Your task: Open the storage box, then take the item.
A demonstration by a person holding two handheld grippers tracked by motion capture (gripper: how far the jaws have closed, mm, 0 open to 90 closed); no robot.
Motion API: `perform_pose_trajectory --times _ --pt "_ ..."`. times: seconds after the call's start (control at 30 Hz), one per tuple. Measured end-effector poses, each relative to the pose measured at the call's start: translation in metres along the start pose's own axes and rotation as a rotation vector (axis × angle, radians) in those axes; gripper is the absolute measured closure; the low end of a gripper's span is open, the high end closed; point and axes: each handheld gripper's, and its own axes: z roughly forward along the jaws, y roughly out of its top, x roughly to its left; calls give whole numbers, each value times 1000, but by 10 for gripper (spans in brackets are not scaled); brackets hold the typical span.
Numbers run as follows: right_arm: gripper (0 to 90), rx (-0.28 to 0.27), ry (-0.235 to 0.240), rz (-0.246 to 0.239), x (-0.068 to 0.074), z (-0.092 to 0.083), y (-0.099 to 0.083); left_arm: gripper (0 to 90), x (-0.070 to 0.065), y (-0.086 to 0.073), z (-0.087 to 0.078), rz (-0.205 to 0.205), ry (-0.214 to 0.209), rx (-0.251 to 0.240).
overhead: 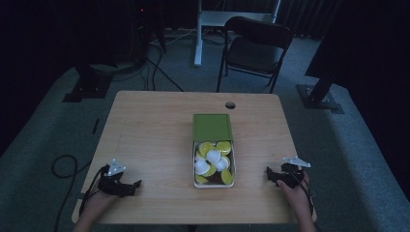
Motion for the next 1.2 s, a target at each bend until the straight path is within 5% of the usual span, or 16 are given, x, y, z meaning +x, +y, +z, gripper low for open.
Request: perform_pose_trajectory --times 0.9,1.2 --pt "125 21 4 0 0 -4 1 17 -1 1 1 -10 10 -1" --pt "127 -8 24 7 7 -18 15 18 -1 1 1 -10 10 -1"
